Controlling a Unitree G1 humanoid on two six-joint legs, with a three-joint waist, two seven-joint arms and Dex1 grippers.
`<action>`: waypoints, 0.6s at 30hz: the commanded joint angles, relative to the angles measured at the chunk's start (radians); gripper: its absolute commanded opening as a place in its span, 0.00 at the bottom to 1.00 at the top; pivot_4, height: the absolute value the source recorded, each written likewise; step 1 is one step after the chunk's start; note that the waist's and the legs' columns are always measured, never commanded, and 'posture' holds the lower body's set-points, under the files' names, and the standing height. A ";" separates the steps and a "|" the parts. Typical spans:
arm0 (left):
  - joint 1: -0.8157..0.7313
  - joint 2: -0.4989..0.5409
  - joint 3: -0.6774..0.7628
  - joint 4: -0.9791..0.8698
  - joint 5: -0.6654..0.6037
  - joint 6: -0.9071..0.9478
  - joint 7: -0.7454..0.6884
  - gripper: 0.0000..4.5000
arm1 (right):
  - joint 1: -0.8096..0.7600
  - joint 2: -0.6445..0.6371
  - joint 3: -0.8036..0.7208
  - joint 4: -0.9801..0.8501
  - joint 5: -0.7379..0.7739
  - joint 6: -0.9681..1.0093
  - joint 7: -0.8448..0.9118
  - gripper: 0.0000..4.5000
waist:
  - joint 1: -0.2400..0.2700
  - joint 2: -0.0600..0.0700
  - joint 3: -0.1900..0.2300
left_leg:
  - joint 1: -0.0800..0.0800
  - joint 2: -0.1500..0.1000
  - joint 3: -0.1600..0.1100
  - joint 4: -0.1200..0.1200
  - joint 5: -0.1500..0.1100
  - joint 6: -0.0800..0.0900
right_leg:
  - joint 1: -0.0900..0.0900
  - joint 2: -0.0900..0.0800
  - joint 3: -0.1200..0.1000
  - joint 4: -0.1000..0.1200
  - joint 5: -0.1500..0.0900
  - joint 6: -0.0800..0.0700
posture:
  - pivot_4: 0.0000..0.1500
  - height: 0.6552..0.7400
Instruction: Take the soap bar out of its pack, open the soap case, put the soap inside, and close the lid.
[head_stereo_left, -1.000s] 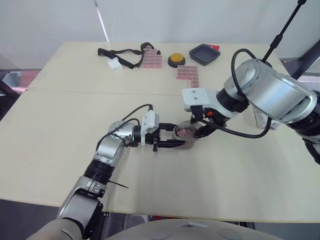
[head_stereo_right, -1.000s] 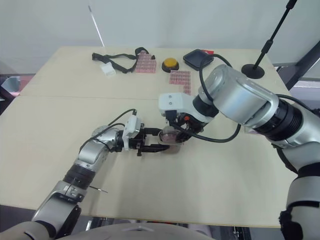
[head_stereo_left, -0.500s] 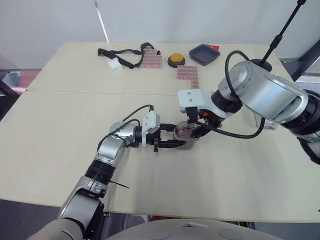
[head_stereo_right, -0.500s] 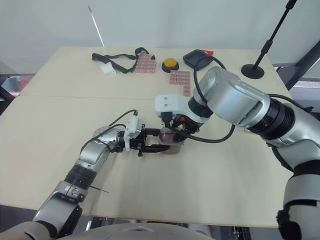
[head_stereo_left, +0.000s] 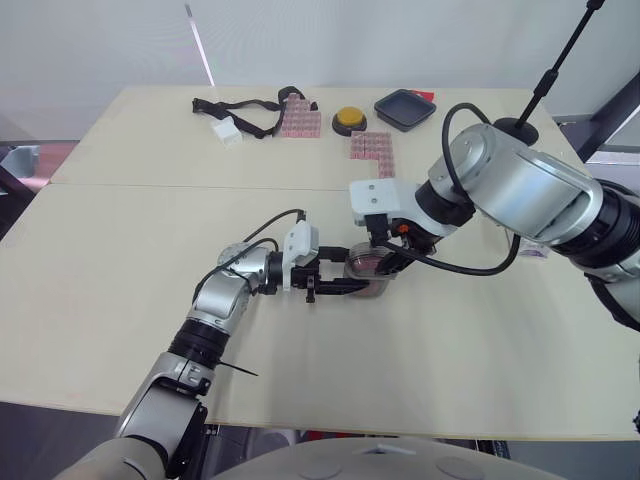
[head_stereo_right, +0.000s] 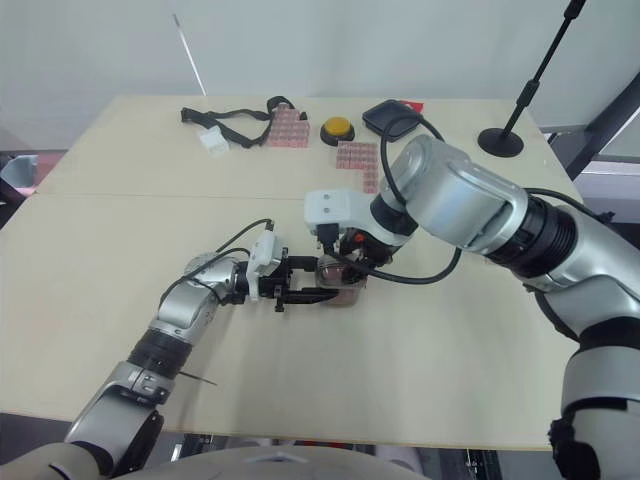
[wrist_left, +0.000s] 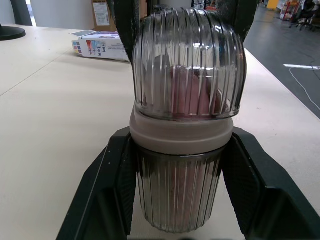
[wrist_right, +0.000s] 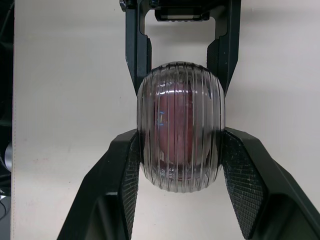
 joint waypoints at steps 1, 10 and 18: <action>-0.020 -0.007 0.013 -0.037 -0.018 -0.023 0.002 0.43 | 0.015 0.015 0.032 -0.003 -0.016 -0.004 -0.019 0.43 | 0.000 0.000 0.000 | 0.000 0.000 0.000 0.000 0.000 0.000 | 0.000 0.000 0.000 0.000 0.000 0.000 | 1.00 1.00; -0.017 -0.009 0.008 -0.038 -0.014 -0.029 0.006 0.43 | 0.038 0.019 0.042 0.015 -0.033 -0.008 -0.027 0.43 | -0.004 -0.001 -0.001 | 0.003 0.000 0.000 0.000 0.001 0.000 | 0.002 0.000 0.000 0.001 0.000 0.000 | 1.00 1.00; -0.015 -0.005 0.008 -0.040 -0.015 -0.032 0.004 0.43 | 0.055 0.040 0.034 0.045 -0.041 -0.006 -0.041 0.43 | -0.013 -0.001 -0.001 | 0.012 0.000 0.000 -0.002 0.001 -0.001 | 0.011 0.000 0.000 -0.003 0.000 0.000 | 1.00 1.00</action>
